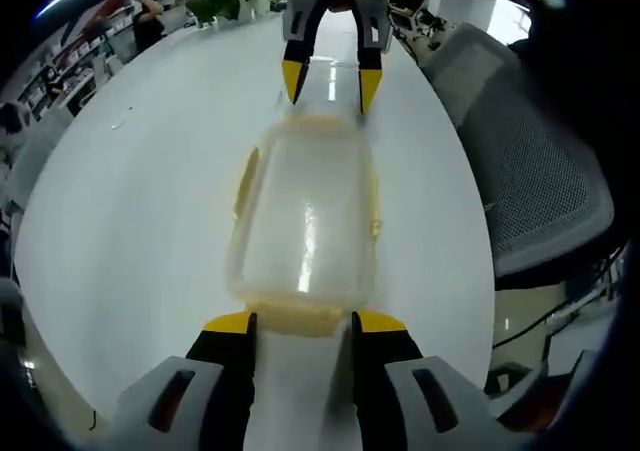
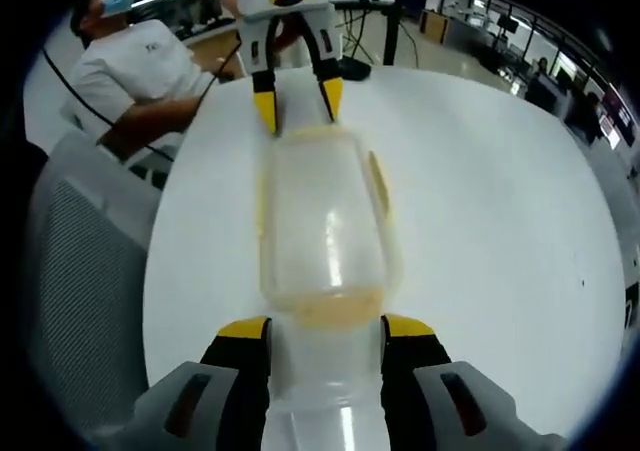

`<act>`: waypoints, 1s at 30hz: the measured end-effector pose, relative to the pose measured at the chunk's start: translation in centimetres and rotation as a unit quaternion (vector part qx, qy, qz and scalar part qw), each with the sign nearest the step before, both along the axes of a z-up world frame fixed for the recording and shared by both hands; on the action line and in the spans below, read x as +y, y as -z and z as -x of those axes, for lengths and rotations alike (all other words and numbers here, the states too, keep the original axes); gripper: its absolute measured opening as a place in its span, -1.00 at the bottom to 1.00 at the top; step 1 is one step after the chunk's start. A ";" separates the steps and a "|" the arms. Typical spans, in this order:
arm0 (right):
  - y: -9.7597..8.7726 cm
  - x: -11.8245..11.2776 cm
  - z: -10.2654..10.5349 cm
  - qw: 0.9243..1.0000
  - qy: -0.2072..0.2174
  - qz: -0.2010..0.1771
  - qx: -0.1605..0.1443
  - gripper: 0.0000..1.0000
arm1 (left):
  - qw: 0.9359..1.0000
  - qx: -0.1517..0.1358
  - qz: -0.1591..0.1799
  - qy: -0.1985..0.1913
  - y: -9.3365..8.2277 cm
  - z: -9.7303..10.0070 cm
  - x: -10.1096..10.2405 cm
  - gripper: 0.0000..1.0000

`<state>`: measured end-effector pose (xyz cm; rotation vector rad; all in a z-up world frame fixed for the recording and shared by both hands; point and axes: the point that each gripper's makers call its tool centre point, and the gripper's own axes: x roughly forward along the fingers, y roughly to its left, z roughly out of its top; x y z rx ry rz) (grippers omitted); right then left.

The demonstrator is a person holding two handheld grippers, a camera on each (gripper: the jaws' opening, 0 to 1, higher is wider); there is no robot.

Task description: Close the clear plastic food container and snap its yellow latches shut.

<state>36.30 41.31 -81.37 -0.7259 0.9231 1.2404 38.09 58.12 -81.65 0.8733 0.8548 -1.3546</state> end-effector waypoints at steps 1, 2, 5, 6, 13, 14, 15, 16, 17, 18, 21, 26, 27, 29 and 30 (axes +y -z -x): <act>0.1 0.1 -0.1 1.000 -0.001 0.002 -0.001 -0.14 | 1.000 -0.002 -0.002 0.005 0.1 -0.1 0.0 -0.26; 0.2 0.1 -0.1 1.000 -0.002 0.003 0.000 -0.14 | 1.000 -0.003 -0.005 0.009 0.3 -0.1 0.0 -0.26; 0.6 0.2 0.1 1.000 -0.011 0.012 0.000 -0.14 | 1.000 -0.006 -0.009 0.015 0.5 -0.2 0.1 -0.27; 0.7 0.1 0.1 1.000 -0.014 0.015 0.000 -0.13 | 1.000 -0.007 -0.009 0.017 0.6 -0.2 0.0 -0.27; 1.3 0.0 0.0 0.999 -0.024 0.027 0.000 -0.11 | 1.000 -0.013 -0.011 0.021 0.7 -0.5 0.0 -0.23; 1.4 0.0 0.0 0.999 -0.027 0.030 -0.001 -0.11 | 1.000 -0.014 -0.012 0.020 0.7 -0.6 0.1 -0.21; 1.4 0.0 -0.1 0.999 -0.030 0.033 -0.003 -0.11 | 1.000 -0.016 -0.011 0.020 0.7 -0.7 0.0 -0.18; 1.5 -0.1 -0.1 0.999 -0.031 0.035 -0.003 -0.10 | 1.000 -0.019 -0.009 0.020 0.7 -0.8 -0.1 -0.15; 1.5 -0.1 -0.2 0.999 -0.031 0.037 -0.003 -0.10 | 0.999 -0.027 -0.008 0.019 0.7 -1.1 -0.1 -0.11; 1.6 -0.1 -0.3 0.999 -0.032 0.038 -0.004 -0.10 | 0.999 -0.026 -0.005 0.017 0.7 -1.2 -0.2 -0.11; 1.6 0.1 -0.5 0.999 -0.033 0.041 -0.004 -0.10 | 0.999 -0.026 -0.009 0.024 0.9 -1.2 -0.3 -0.11; 2.2 0.1 -0.4 0.997 -0.047 0.052 -0.004 -0.12 | 0.999 -0.011 -0.016 0.040 1.3 -0.7 -0.4 -0.17; 2.3 0.1 -0.5 0.997 -0.049 0.054 -0.004 -0.12 | 0.999 -0.010 -0.019 0.045 1.4 -0.5 -0.4 -0.18; 2.4 0.0 -0.7 0.997 -0.054 0.061 -0.009 -0.15 | 0.998 -0.011 -0.025 0.049 1.7 -0.4 -0.3 -0.19; 2.4 0.1 -0.7 0.997 -0.053 0.061 -0.006 -0.16 | 0.998 -0.011 -0.026 0.049 1.7 -0.4 -0.4 -0.20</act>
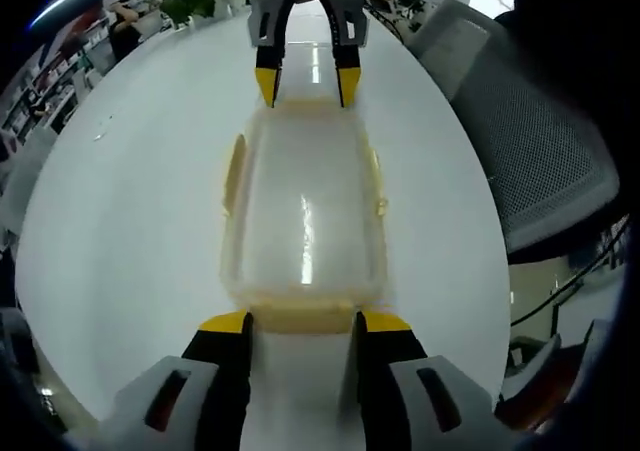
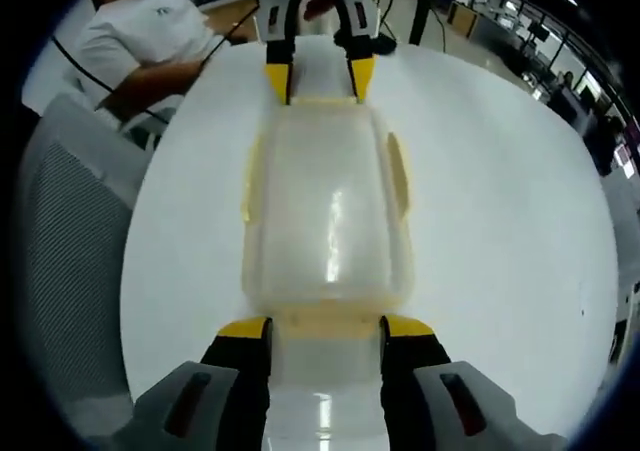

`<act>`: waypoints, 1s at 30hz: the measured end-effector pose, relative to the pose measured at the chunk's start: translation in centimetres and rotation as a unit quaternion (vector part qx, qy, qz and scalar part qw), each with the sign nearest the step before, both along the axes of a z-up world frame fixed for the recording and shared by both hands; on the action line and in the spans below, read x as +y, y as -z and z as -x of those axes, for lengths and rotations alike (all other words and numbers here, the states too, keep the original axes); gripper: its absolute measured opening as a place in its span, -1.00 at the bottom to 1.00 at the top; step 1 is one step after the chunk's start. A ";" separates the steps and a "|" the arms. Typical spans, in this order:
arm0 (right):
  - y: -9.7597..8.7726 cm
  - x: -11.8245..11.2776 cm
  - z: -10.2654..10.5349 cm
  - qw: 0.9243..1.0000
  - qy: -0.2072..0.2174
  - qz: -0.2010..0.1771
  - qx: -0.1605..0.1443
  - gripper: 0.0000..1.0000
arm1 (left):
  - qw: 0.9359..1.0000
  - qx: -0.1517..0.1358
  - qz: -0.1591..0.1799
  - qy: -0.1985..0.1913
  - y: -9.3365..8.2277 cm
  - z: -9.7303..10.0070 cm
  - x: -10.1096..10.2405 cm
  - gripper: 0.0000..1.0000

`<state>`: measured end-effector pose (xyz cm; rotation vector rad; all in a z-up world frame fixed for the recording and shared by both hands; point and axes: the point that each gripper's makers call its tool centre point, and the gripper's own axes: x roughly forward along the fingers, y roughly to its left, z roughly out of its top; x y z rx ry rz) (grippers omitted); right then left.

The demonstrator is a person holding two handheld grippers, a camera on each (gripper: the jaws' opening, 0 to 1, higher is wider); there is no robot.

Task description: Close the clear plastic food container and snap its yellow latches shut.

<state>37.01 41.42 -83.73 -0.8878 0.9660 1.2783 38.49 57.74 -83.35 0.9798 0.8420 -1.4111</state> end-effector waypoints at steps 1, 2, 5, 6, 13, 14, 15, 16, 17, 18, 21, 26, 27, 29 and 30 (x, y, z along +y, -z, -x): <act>0.0 0.1 0.0 1.000 0.001 0.000 0.001 -0.17 | 1.000 0.000 0.000 0.000 0.0 0.0 0.0 -0.22; 0.1 0.1 0.0 1.000 0.000 0.001 0.000 -0.19 | 1.000 0.000 0.000 0.000 0.0 0.0 0.0 -0.22; 0.3 0.1 0.2 1.000 -0.006 0.006 0.001 -0.18 | 1.000 0.000 -0.001 0.000 -0.1 0.0 -0.1 -0.22; 0.2 0.1 0.2 1.000 -0.006 0.006 0.002 -0.19 | 1.000 0.001 -0.002 0.000 -0.1 0.0 -0.2 -0.22; 0.2 -0.1 0.2 1.000 -0.004 0.005 0.003 -0.20 | 1.000 0.009 0.000 -0.006 0.0 0.1 -0.2 -0.23; 0.2 -0.1 0.2 1.000 -0.004 0.005 0.003 -0.20 | 1.000 0.013 0.002 -0.012 0.0 0.1 -0.2 -0.23; 0.2 -0.1 0.2 1.000 -0.004 0.006 0.003 -0.21 | 1.000 0.016 0.004 -0.014 0.1 0.1 -0.2 -0.23; 0.2 -0.1 0.3 1.000 -0.003 0.007 0.003 -0.21 | 1.000 0.017 0.007 -0.017 0.1 0.1 -0.2 -0.23; 0.3 -0.1 0.2 1.000 -0.002 0.008 0.002 -0.21 | 1.000 0.017 0.009 -0.015 0.1 0.2 -0.2 -0.24; 0.3 -0.1 0.2 1.000 0.000 0.010 0.002 -0.21 | 1.000 0.017 0.009 -0.016 0.1 0.2 -0.3 -0.24; 0.3 -0.2 0.2 1.000 0.000 0.011 0.002 -0.21 | 1.000 0.016 0.003 -0.015 0.1 0.2 -0.3 -0.24; 0.1 -0.3 0.3 1.000 0.010 -0.004 0.003 -0.21 | 1.000 0.018 0.002 -0.018 0.1 0.1 -0.4 -0.24; 0.1 -0.3 0.2 1.000 0.010 -0.007 0.002 -0.21 | 1.000 0.018 0.002 -0.018 0.1 0.1 -0.4 -0.24; 0.1 -0.3 0.3 1.000 0.012 -0.007 0.005 -0.21 | 1.000 0.018 -0.001 -0.020 0.0 0.1 -0.4 -0.25; 0.1 -0.3 0.3 1.000 0.011 -0.006 0.006 -0.21 | 1.000 0.018 -0.002 -0.020 0.0 0.2 -0.4 -0.25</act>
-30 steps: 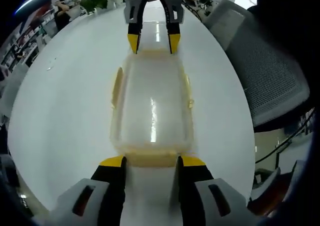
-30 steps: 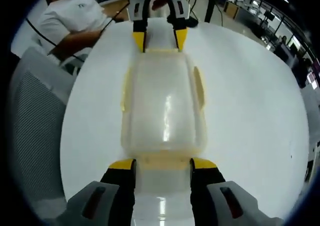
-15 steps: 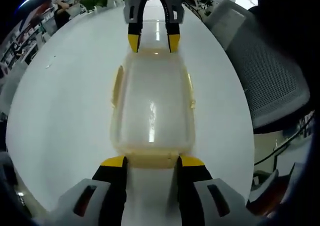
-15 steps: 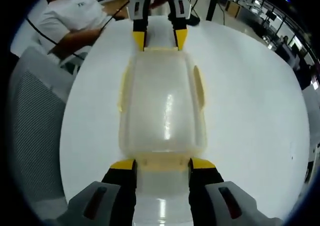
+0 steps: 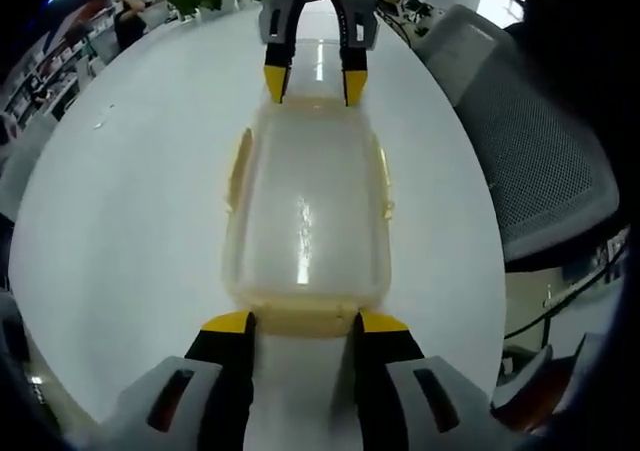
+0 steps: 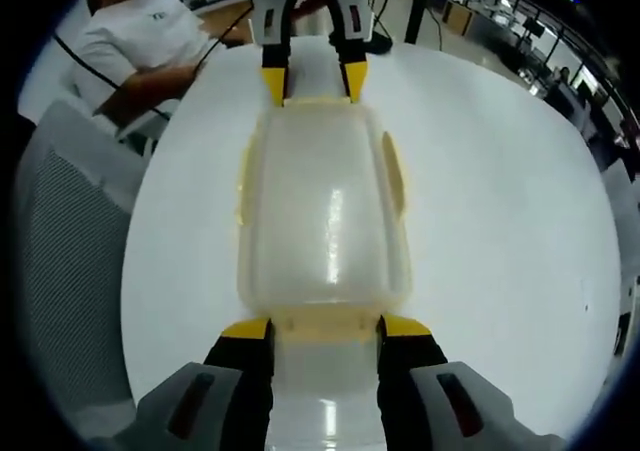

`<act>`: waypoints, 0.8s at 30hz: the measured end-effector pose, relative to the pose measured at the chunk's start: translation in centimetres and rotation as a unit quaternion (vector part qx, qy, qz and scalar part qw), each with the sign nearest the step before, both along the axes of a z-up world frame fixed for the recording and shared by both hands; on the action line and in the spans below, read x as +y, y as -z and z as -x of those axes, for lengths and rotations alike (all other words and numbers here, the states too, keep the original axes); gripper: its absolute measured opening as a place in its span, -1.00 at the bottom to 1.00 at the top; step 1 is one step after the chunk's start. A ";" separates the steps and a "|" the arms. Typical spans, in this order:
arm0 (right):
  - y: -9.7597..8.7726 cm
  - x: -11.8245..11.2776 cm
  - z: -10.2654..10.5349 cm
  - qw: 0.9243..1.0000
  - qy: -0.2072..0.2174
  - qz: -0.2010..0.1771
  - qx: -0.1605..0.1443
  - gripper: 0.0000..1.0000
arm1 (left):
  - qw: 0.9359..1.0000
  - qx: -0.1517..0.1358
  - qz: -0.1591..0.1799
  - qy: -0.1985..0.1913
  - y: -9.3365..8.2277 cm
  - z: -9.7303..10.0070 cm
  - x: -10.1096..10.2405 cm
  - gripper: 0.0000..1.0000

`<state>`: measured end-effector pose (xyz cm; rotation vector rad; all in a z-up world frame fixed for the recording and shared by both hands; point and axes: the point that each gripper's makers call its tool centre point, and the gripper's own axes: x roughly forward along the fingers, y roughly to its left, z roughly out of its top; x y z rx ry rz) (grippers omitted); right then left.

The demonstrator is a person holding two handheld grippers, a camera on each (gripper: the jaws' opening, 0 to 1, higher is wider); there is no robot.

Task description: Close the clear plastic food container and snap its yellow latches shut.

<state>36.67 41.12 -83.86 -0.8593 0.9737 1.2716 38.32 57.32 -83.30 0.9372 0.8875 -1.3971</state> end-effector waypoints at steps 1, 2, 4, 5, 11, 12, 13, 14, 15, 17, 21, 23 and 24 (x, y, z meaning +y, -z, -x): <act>0.0 0.0 0.0 1.000 -0.002 0.001 0.000 -0.21 | 1.000 0.001 -0.002 -0.001 0.0 0.1 0.0 -0.25; 0.0 0.0 0.1 1.000 -0.004 0.001 0.000 -0.21 | 1.000 0.002 -0.003 -0.001 -0.1 0.3 0.0 -0.25; -0.1 0.0 0.2 1.000 -0.007 0.000 0.001 -0.21 | 1.000 0.000 -0.002 -0.001 -0.2 0.4 0.0 -0.25; -0.1 0.0 0.3 1.000 -0.008 0.000 0.001 -0.21 | 1.000 0.001 0.000 -0.001 -0.3 0.4 0.1 -0.25; -0.9 0.2 0.3 1.000 -0.011 -0.013 -0.005 -0.22 | 1.000 -0.006 0.008 -0.006 -1.2 0.6 0.3 -0.26; -1.2 0.3 0.3 1.000 -0.014 -0.016 -0.008 -0.22 | 1.000 -0.007 0.010 -0.008 -1.3 0.7 0.4 -0.26; -1.3 0.3 0.3 1.000 -0.015 -0.018 -0.009 -0.22 | 1.000 -0.008 0.010 -0.009 -1.4 0.7 0.4 -0.26; -1.6 0.3 0.3 1.000 -0.017 -0.021 -0.011 -0.22 | 1.000 -0.010 0.012 -0.009 -1.7 0.7 0.4 -0.26; -1.8 0.3 0.3 1.000 -0.018 -0.022 -0.012 -0.22 | 1.000 -0.012 0.014 -0.010 -1.8 0.7 0.4 -0.26; -2.3 0.4 0.3 0.999 -0.023 -0.026 -0.016 -0.22 | 1.000 -0.013 0.016 -0.011 -2.1 0.8 0.4 -0.26; -3.6 0.4 0.2 0.999 -0.029 -0.028 -0.025 -0.22 | 0.999 -0.023 0.023 -0.016 -2.9 0.8 0.5 -0.26; -4.2 0.4 0.1 0.999 -0.032 -0.030 -0.032 -0.22 | 0.999 -0.029 0.026 -0.018 -3.3 0.8 0.5 -0.26; -4.4 0.4 0.1 0.998 -0.032 -0.030 -0.033 -0.22 | 0.999 -0.030 0.028 -0.019 -3.5 0.8 0.5 -0.26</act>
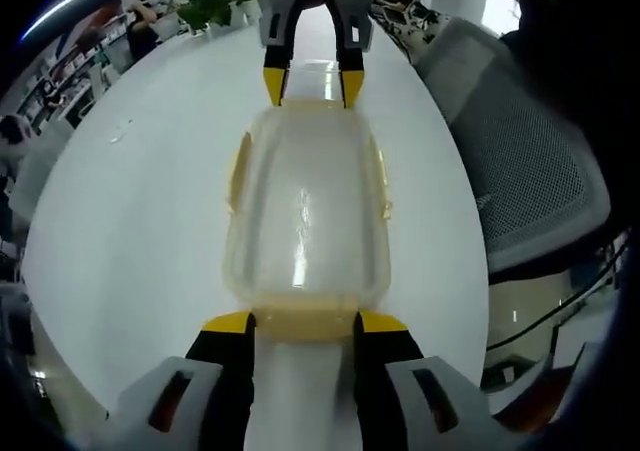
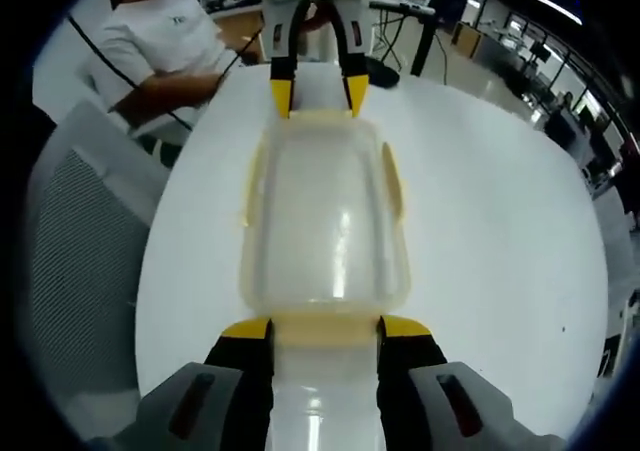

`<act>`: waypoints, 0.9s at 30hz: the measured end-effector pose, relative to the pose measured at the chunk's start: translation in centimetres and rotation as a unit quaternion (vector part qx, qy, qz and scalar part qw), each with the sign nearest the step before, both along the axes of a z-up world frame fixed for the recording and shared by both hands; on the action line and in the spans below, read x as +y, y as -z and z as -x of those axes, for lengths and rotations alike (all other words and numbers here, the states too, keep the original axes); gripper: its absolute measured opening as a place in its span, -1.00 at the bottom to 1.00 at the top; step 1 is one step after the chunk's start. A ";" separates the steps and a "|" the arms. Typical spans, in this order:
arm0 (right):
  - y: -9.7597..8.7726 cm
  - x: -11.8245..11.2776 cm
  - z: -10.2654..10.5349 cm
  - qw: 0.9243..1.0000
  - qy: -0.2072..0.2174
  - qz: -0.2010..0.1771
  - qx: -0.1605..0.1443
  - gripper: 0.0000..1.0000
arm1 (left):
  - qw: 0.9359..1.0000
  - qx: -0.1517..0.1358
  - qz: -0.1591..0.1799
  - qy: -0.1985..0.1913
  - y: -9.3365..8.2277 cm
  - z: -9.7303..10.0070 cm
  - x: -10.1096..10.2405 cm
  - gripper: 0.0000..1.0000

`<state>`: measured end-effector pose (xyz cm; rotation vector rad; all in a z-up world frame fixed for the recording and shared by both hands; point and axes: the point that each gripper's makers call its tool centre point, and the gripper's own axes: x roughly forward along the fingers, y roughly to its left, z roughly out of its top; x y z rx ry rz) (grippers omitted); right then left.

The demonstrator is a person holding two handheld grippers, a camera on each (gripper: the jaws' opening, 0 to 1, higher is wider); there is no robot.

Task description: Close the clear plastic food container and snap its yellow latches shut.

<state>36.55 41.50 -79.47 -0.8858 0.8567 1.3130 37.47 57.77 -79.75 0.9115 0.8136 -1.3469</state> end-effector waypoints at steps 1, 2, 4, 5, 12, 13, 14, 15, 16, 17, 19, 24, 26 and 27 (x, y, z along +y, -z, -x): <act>-0.3 0.0 0.0 1.000 0.000 -0.001 -0.001 -0.22 | 1.000 -0.001 0.002 -0.001 -0.3 0.0 0.0 -0.26; -0.5 0.0 0.1 1.000 -0.001 -0.001 -0.002 -0.22 | 1.000 -0.002 0.002 0.000 -0.5 0.0 -0.1 -0.26; -0.9 0.0 0.1 1.000 0.000 0.001 -0.003 -0.22 | 1.000 -0.005 0.003 0.001 -0.9 0.0 -0.1 -0.26; -1.2 0.0 0.2 1.000 0.000 0.001 -0.003 -0.22 | 1.000 -0.007 0.002 0.002 -1.1 0.1 -0.1 -0.26; -2.4 -0.2 0.5 1.000 -0.002 -0.005 0.002 -0.22 | 1.000 -0.005 0.010 0.002 -2.2 0.4 -0.2 -0.26; -2.6 -0.2 0.5 1.000 -0.002 -0.006 0.003 -0.22 | 1.000 -0.003 0.011 0.001 -2.4 0.5 -0.2 -0.26; -2.7 -0.2 0.5 1.000 -0.002 -0.006 0.004 -0.22 | 1.000 -0.002 0.013 0.000 -2.6 0.5 -0.3 -0.26; -2.8 -0.2 0.5 1.000 -0.002 -0.005 0.006 -0.22 | 1.000 0.001 0.014 0.001 -2.8 0.6 -0.3 -0.26; -2.9 -0.2 0.6 1.000 -0.003 -0.006 0.008 -0.22 | 1.000 0.007 0.014 -0.001 -3.1 0.7 -0.3 -0.26; -3.0 -0.2 0.6 1.000 -0.001 -0.007 0.011 -0.22 | 1.000 0.009 0.015 0.000 -3.2 0.7 -0.3 -0.26; -3.3 -0.3 0.6 1.000 0.001 -0.008 0.013 -0.22 | 1.000 0.012 0.013 0.001 -3.4 0.5 -0.3 -0.26; -3.3 -0.4 0.3 1.000 0.007 -0.008 0.014 -0.22 | 1.000 0.014 0.011 0.001 -3.7 0.0 -0.6 -0.26; -3.4 -0.4 0.2 1.000 0.009 -0.008 0.016 -0.22 | 1.000 0.016 0.008 0.002 -3.7 -0.1 -0.6 -0.26; -3.4 -0.5 0.2 1.000 0.008 -0.009 0.018 -0.22 | 1.000 0.017 0.007 0.003 -3.7 -0.1 -0.6 -0.26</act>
